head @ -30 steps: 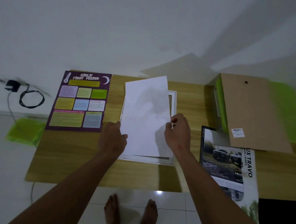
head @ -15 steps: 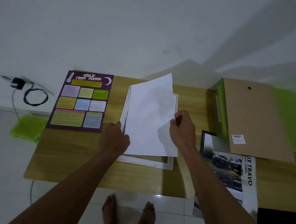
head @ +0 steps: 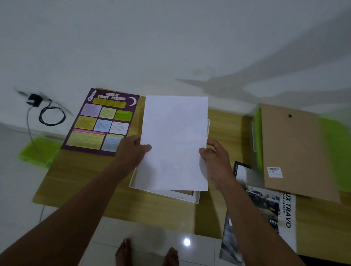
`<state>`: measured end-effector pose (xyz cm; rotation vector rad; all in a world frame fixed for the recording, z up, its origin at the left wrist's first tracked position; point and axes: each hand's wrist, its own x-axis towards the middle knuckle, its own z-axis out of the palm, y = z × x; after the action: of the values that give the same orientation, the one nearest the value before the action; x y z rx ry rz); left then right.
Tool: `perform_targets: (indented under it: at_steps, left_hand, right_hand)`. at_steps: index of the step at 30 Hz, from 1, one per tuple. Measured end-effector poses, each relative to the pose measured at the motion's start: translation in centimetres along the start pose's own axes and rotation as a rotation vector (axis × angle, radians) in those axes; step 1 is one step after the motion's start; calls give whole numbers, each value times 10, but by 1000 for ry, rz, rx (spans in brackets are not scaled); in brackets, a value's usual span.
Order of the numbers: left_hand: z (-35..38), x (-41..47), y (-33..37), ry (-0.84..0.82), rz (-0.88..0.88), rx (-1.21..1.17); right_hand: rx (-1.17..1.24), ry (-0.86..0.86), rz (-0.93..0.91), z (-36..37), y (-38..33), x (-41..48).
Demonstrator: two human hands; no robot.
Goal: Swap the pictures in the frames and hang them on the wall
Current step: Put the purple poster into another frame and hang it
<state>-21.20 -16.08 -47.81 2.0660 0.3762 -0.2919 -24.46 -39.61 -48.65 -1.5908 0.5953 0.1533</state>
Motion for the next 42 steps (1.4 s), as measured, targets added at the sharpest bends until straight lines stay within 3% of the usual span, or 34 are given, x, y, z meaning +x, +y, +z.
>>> perform_targets:
  at_steps: [7, 12, 17, 20, 23, 25, 28, 31, 37, 42]
  left_hand:
    - [-24, -46, 48, 211, 441, 68]
    - [-25, -87, 64, 162, 703, 157]
    - [-32, -123, 56, 44, 856, 155]
    - [-33, -135, 46, -10, 762, 81]
    - [-38, -128, 41, 12, 576, 2]
    - [-40, -118, 41, -160, 348, 1]
    - [-33, -114, 39, -521, 77, -213]
    - [-14, -123, 34, -597, 71, -232]
    - [43, -136, -2, -543, 274, 113]
    - [99, -156, -14, -511, 303, 235]
  right_hand:
    - [-332, 140, -313, 24, -56, -40]
    - [-267, 73, -342, 47, -112, -89]
    - [-296, 241, -363, 49, -108, -127]
    - [-294, 359, -323, 34, -104, -153]
    - [-90, 351, -257, 11, -92, -173]
    - [9, 349, -208, -6, -82, -186]
    - [19, 375, -163, -32, -61, -200]
    - [75, 407, -76, -55, -30, -202]
    - [-17, 463, -49, -99, 44, -196]
    - [-104, 507, 24, -134, 100, -178]
